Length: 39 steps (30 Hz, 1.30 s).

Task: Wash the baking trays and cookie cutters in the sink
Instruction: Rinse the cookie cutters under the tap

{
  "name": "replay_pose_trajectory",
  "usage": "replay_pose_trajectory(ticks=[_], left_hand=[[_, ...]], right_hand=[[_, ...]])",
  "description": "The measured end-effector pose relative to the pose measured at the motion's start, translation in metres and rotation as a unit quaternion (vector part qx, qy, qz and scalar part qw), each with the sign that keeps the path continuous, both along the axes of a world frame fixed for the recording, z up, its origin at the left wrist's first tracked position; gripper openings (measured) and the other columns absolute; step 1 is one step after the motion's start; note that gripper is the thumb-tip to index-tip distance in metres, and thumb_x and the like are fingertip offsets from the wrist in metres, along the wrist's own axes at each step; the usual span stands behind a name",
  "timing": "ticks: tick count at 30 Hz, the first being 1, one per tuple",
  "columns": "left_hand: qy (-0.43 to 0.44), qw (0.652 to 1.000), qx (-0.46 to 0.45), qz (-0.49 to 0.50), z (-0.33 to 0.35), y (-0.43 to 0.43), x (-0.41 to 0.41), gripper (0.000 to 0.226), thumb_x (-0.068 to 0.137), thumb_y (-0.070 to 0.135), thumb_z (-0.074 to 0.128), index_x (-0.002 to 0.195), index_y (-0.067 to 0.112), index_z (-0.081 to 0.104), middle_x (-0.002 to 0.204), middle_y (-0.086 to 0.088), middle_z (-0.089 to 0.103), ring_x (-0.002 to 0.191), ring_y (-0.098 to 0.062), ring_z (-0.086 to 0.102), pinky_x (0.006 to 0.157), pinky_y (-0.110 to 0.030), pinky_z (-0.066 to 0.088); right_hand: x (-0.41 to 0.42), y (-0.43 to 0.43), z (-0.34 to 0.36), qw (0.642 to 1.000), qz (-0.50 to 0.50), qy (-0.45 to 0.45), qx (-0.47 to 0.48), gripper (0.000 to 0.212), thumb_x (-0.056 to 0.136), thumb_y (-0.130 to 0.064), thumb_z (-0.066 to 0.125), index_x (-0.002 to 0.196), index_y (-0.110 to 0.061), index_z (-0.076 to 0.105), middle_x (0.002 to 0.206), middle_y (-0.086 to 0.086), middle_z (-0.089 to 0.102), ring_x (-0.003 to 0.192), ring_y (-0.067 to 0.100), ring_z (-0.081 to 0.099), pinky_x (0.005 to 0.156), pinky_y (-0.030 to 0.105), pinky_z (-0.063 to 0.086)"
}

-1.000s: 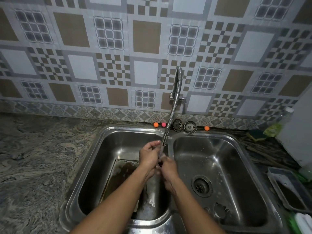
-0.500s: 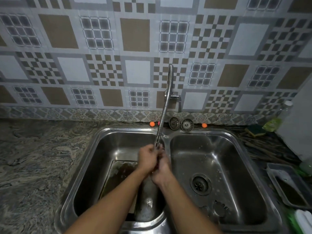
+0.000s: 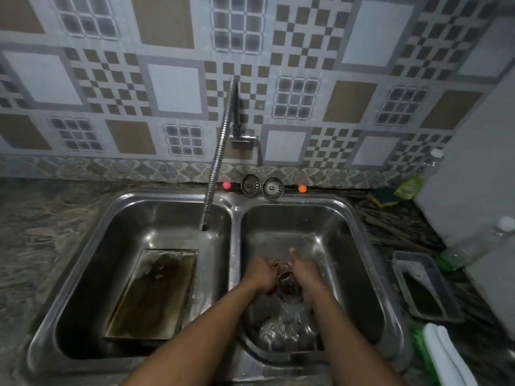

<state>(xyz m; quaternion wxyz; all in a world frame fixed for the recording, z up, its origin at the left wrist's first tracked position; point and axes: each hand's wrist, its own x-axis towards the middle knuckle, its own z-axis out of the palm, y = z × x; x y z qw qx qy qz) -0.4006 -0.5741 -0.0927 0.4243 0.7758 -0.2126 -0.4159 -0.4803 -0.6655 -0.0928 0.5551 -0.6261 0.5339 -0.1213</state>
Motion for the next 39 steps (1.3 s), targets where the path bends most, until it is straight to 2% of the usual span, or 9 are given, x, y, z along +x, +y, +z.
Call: replay_pose_trajectory(ticks=[6, 10, 13, 17, 24, 29, 31, 34, 39], left_hand=[[0.032, 0.986, -0.008, 0.164, -0.04, -0.034, -0.012, 0.022, 0.069, 0.016, 0.081, 0.089, 0.016, 0.072, 0.085, -0.003, 0.074, 0.08, -0.021, 0.071, 0.074, -0.038, 0.061], [0.017, 0.98, 0.016, 0.195, -0.074, -0.04, -0.016, 0.025, 0.066, 0.011, 0.082, 0.083, 0.014, 0.064, 0.082, -0.005, 0.071, 0.077, -0.024, 0.068, 0.074, -0.042, 0.06], [-0.024, 0.99, 0.065, 0.123, -0.095, -0.037, -0.025, 0.006, 0.081, 0.008, 0.072, 0.077, 0.013, 0.07, 0.08, -0.004, 0.072, 0.08, -0.021, 0.068, 0.073, -0.031, 0.055], [-0.045, 0.989, 0.114, 0.082, -0.122, -0.033, -0.027, 0.021, 0.092, 0.014, 0.062, 0.108, 0.009, 0.075, 0.111, -0.001, 0.071, 0.105, -0.013, 0.065, 0.075, -0.009, 0.04], [-0.073, 0.978, 0.195, 0.028, -0.134, -0.037, -0.023, 0.019, 0.095, 0.015, 0.058, 0.092, 0.004, 0.074, 0.097, -0.014, 0.074, 0.092, -0.021, 0.068, 0.076, -0.024, 0.049], [-0.127, 0.919, 0.318, -0.197, -0.126, -0.039, -0.024, 0.031, 0.095, 0.016, 0.054, 0.121, 0.001, 0.064, 0.13, -0.02, 0.061, 0.123, -0.033, 0.056, 0.102, -0.033, 0.043], [-0.146, 0.909, 0.313, -0.234, -0.117, -0.04, -0.024, 0.035, 0.094, 0.016, 0.051, 0.124, 0.002, 0.061, 0.134, -0.02, 0.056, 0.127, -0.035, 0.051, 0.107, -0.036, 0.037], [-0.114, 0.946, 0.266, -0.144, -0.108, -0.034, -0.026, 0.047, 0.088, 0.036, 0.045, 0.12, 0.008, 0.064, 0.129, -0.014, 0.061, 0.122, -0.032, 0.055, 0.1, -0.034, 0.04], [-0.082, 0.991, 0.067, 0.086, -0.068, -0.018, -0.018, 0.029, 0.094, 0.021, 0.057, 0.118, 0.008, 0.067, 0.112, -0.008, 0.07, 0.1, -0.015, 0.064, 0.075, -0.01, 0.039]], right_hand=[[-0.026, -0.034, -0.042, 0.997, 0.049, 0.029, -0.052, 0.021, 0.092, -0.031, 0.059, 0.079, -0.015, 0.063, 0.074, 0.01, 0.069, 0.071, 0.032, 0.067, 0.066, 0.049, 0.057], [-0.036, -0.043, -0.062, 0.989, 0.097, 0.074, -0.085, 0.018, 0.093, -0.015, 0.056, 0.077, -0.011, 0.064, 0.073, 0.005, 0.066, 0.068, 0.021, 0.061, 0.051, 0.012, 0.039], [-0.037, -0.046, -0.076, 0.974, 0.163, 0.121, -0.103, 0.026, 0.093, -0.007, 0.049, 0.077, -0.002, 0.068, 0.082, 0.012, 0.064, 0.076, 0.022, 0.055, 0.053, 0.015, 0.035], [-0.034, -0.048, -0.1, 0.959, 0.228, 0.151, -0.075, 0.031, 0.089, -0.001, 0.05, 0.061, -0.002, 0.063, 0.073, 0.019, 0.058, 0.075, 0.025, 0.058, 0.053, 0.025, 0.027], [-0.038, -0.047, -0.13, 0.957, 0.234, 0.17, -0.003, 0.039, 0.085, -0.002, 0.053, 0.047, -0.013, 0.049, 0.048, -0.005, 0.038, 0.059, 0.006, 0.039, 0.053, 0.028, 0.029], [-0.04, -0.043, -0.125, 0.946, 0.256, 0.199, 0.001, 0.036, 0.089, -0.019, 0.05, 0.088, 0.011, 0.069, 0.094, 0.026, 0.069, 0.088, 0.023, 0.064, 0.058, 0.025, 0.026], [-0.043, -0.042, -0.127, 0.947, 0.249, 0.202, -0.004, 0.024, 0.089, -0.008, 0.054, 0.083, 0.009, 0.07, 0.079, 0.022, 0.068, 0.078, 0.018, 0.061, 0.056, 0.029, 0.035], [-0.038, -0.041, -0.123, 0.958, 0.225, 0.174, -0.021, 0.022, 0.084, -0.001, 0.056, 0.068, 0.003, 0.07, 0.061, 0.016, 0.062, 0.067, 0.015, 0.055, 0.058, 0.03, 0.047], [-0.007, -0.024, -0.087, 0.97, 0.196, 0.129, -0.071, 0.027, 0.083, -0.012, 0.056, 0.057, -0.012, 0.06, 0.056, -0.001, 0.055, 0.058, 0.018, 0.051, 0.057, 0.032, 0.039]])
